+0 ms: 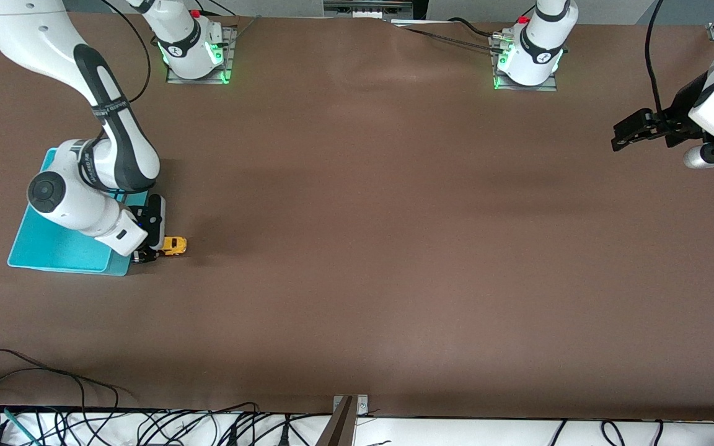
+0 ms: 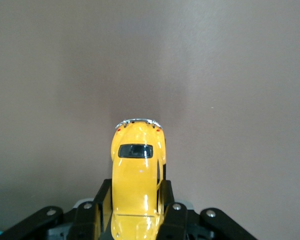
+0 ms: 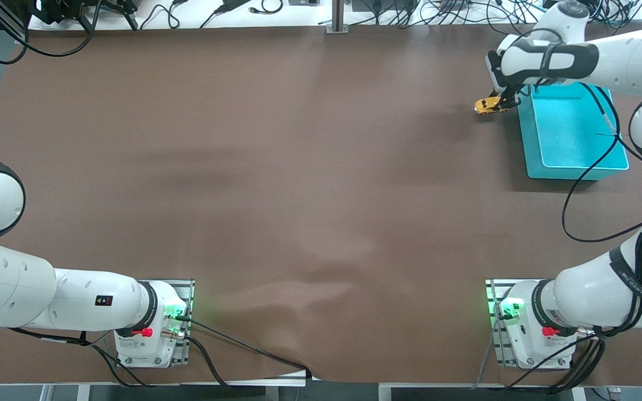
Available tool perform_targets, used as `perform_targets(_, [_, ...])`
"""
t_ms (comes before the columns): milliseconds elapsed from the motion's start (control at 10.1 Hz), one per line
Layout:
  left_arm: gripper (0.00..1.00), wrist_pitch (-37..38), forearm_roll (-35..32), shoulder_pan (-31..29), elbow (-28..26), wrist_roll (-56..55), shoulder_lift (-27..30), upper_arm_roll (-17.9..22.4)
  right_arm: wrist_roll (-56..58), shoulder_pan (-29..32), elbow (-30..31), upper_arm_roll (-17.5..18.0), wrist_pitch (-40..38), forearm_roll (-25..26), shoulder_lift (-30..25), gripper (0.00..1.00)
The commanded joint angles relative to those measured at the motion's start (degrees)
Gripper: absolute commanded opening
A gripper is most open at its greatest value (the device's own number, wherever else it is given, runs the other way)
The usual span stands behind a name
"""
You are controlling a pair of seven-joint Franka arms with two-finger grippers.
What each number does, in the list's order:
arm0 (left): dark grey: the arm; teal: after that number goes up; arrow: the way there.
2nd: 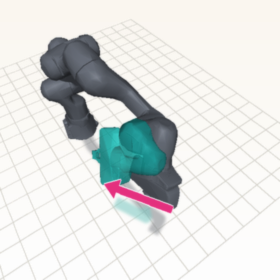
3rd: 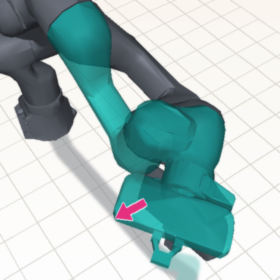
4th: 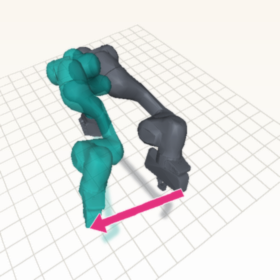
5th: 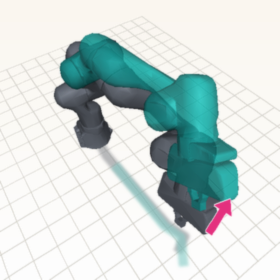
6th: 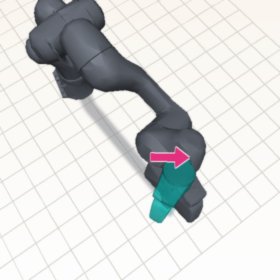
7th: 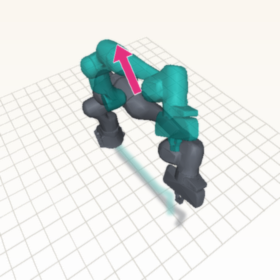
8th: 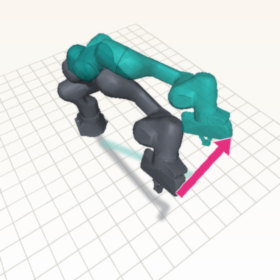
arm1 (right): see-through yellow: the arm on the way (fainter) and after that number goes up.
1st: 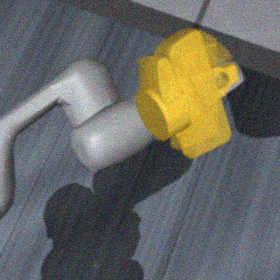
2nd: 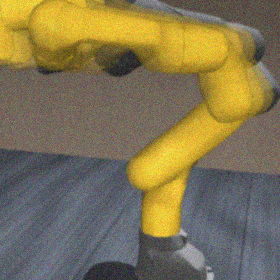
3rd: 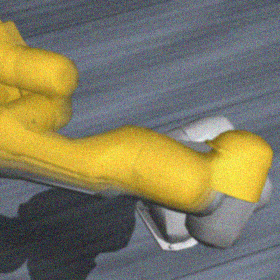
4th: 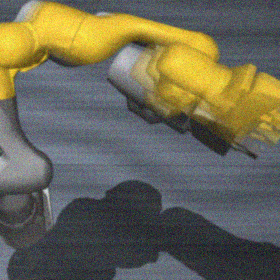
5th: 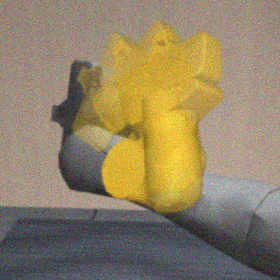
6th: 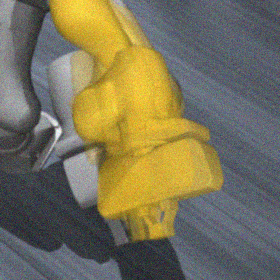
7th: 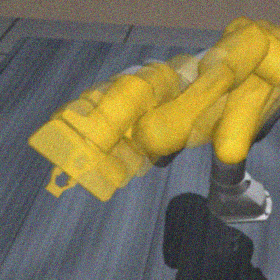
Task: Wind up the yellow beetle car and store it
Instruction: 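Lift the car with the right gripper and lower it into the bin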
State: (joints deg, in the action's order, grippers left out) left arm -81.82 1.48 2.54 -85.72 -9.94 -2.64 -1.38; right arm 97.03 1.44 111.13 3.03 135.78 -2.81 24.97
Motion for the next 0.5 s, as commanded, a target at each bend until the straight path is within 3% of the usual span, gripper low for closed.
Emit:
perform_targets(0, [1.0,1.1,0.9,-0.4,2.0,0.8,-0.8,0.3,-3.3,0.5,-5.7,0.4,-13.5,-1.1,-4.2,0.0])
perform_targets(198, [1.0,1.1,0.9,-0.3,2.0,0.8,-0.8,0.3,-5.4,0.6,-11.1,-1.5,-22.7,-1.1,-5.8,0.0])
perform_targets(397, [1.0,1.2,0.9,-0.2,2.0,0.8,-0.8,0.1,-4.5,0.6,-11.0,-7.1,-24.3,-1.1,-7.5,0.0])
